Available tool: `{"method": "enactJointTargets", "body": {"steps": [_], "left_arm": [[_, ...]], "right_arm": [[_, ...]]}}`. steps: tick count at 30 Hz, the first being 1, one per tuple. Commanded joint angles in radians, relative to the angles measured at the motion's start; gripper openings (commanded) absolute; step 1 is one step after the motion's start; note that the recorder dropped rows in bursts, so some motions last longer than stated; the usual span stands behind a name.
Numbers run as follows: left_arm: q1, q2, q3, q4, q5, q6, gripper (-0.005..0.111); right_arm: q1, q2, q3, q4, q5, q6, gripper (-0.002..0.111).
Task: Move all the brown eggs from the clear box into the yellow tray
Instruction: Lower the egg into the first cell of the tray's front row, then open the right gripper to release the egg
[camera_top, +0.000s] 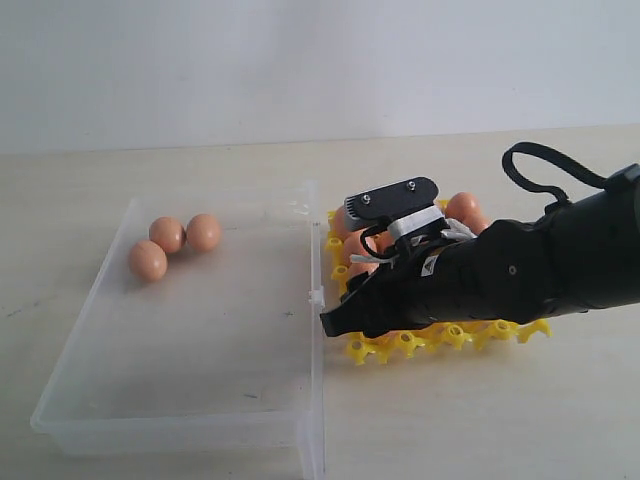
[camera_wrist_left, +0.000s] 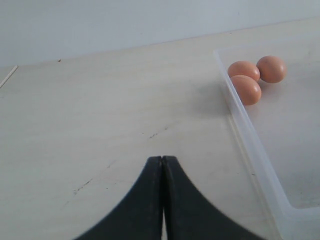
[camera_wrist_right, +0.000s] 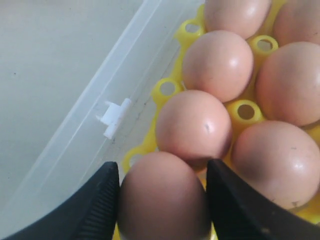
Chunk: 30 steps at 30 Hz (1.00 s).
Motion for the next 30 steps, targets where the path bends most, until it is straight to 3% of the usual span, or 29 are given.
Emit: {"method": "enactJointTargets", "body": {"steps": [1,5,11,24,30], "left_arm": [[-0.005,-0.006,-0.004,-0.005,-0.006,-0.003,0.000],[-0.005,-0.006,-0.004,-0.005,-0.006,-0.003,0.000],[-0.005,-0.006,-0.004,-0.005,-0.006,-0.003,0.000],[-0.005,-0.006,-0.004,-0.005,-0.006,-0.003,0.000],[-0.005,-0.006,-0.004,-0.005,-0.006,-0.003,0.000]], "right_arm": [[0.001,0.002,-0.001,-0.005,-0.025,0.001,0.012],[0.001,0.002,-0.001,-0.005,-0.027,0.035,0.030],[0.001,0.002,-0.001,0.000,-0.029,0.052,0.045],[0.007,0.002,-0.001,-0.004,-0.040,0.088,0.050],[0.013,0.002,-0.001,-0.005,-0.055,0.088,0.062]]}}
